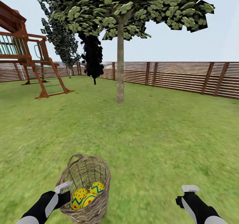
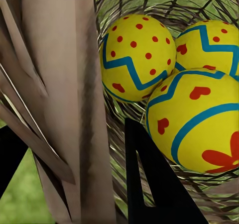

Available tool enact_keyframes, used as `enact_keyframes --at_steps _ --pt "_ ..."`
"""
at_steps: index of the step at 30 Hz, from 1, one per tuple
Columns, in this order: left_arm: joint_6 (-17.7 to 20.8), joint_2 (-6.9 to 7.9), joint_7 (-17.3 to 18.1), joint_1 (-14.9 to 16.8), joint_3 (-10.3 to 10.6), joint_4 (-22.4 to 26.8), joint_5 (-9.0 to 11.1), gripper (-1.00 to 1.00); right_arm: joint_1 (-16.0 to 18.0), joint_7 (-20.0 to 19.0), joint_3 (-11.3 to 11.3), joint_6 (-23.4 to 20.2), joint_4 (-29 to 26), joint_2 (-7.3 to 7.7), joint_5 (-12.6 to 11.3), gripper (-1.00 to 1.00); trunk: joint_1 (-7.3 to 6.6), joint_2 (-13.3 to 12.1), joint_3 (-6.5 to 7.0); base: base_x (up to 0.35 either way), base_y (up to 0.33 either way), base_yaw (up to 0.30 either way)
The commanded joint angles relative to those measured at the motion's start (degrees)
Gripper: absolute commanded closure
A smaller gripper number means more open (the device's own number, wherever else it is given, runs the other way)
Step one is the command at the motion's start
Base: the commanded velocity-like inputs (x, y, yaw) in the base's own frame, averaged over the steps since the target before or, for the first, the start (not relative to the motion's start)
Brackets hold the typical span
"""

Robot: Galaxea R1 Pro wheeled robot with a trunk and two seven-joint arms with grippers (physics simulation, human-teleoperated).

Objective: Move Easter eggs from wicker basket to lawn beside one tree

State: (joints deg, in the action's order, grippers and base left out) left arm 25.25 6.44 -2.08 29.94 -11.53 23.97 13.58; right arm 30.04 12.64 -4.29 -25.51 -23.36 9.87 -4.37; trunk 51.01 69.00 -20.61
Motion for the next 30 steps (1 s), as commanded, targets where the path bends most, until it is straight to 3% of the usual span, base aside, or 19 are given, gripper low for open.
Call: enact_keyframes --at_steps 1,25,30 --pt "0.3 -0.02 -0.2 0.0 -0.2 0.2 0.8 1.0 0.0 0.4 -0.5 -0.3 -0.1 0.06 -0.5 -1.0 0.04 0.0 -0.07 0.329 0.0 0.0" --pt "0.3 -0.02 -0.2 0.0 -0.2 0.1 0.8 1.0 0.0 0.3 -0.5 -0.3 -0.1 0.06 -0.5 -1.0 0.04 0.0 -0.07 0.329 0.0 0.0" --pt "0.3 -0.02 -0.2 0.0 -0.2 0.1 0.8 1.0 0.0 0.4 -0.5 -0.3 -0.1 -0.03 -0.5 -1.0 0.04 0.0 -0.07 0.329 0.0 -0.193"
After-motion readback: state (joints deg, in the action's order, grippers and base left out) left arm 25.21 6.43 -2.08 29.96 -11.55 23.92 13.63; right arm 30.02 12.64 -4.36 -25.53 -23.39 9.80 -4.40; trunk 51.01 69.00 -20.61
